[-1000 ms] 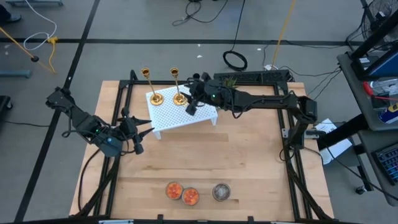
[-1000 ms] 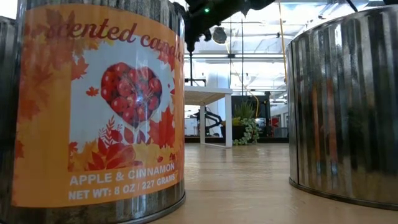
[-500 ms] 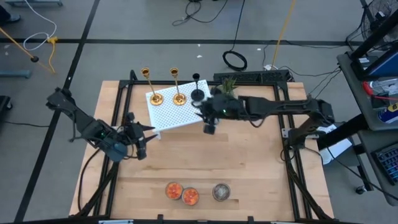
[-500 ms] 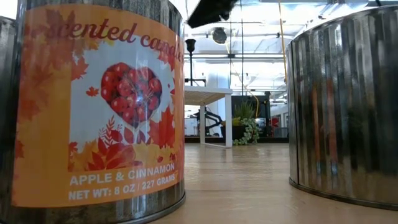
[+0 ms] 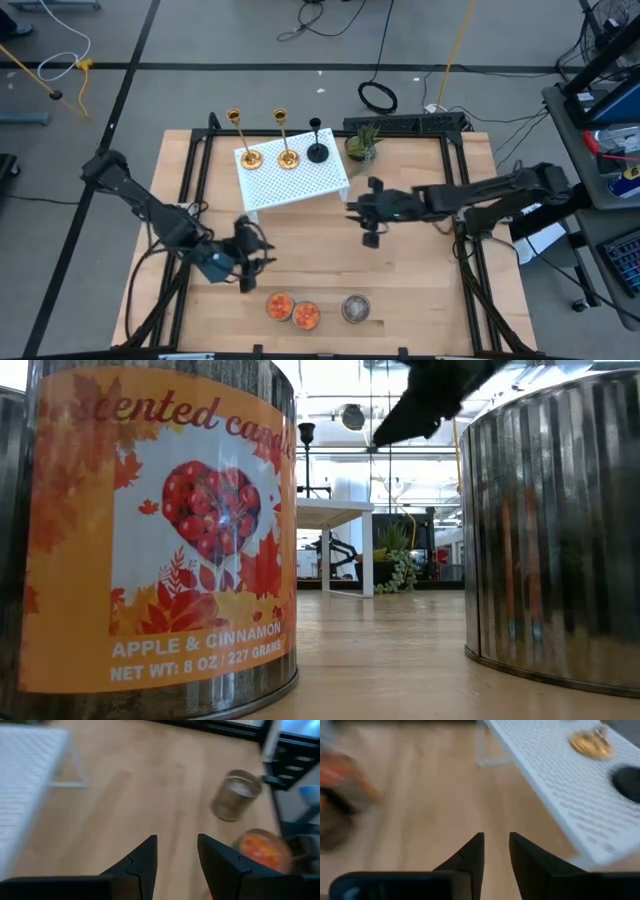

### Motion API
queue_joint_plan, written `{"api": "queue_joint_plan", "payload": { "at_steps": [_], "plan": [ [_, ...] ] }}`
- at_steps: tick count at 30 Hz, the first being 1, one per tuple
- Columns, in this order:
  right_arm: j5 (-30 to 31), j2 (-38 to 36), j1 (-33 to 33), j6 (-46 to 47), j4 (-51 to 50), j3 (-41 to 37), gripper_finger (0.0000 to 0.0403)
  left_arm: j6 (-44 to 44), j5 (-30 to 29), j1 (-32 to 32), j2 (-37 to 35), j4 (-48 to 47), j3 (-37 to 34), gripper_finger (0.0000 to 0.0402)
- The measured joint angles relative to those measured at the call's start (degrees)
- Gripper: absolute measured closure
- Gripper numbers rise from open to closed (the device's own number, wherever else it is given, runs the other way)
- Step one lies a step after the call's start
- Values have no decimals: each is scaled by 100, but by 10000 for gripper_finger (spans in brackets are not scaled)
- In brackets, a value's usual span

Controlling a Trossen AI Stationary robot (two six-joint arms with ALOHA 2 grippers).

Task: Pick & Place candle stick holders
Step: Put the left orange scented candle on the shelf

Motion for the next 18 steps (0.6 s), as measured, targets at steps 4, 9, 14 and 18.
{"api": "queue_joint_plan", "payload": {
  "at_steps": [4, 9, 14, 18],
  "plan": [
    [-666, -679, 57, -15, 1335, -1178, 327, -216, 754, 171, 387, 508, 0, 254],
    [-812, -1246, 44, -11, 2901, -2456, 330, -353, 1746, 339, 920, 618, 0, 254],
    [-1058, -1587, 42, 144, 3958, -3298, 330, -16, 2602, 302, 1437, 636, 0, 254],
    [-1065, -1701, 42, 148, 4394, -3695, 330, -44, 2744, 206, 1672, 677, 0, 254]
  ]
}}
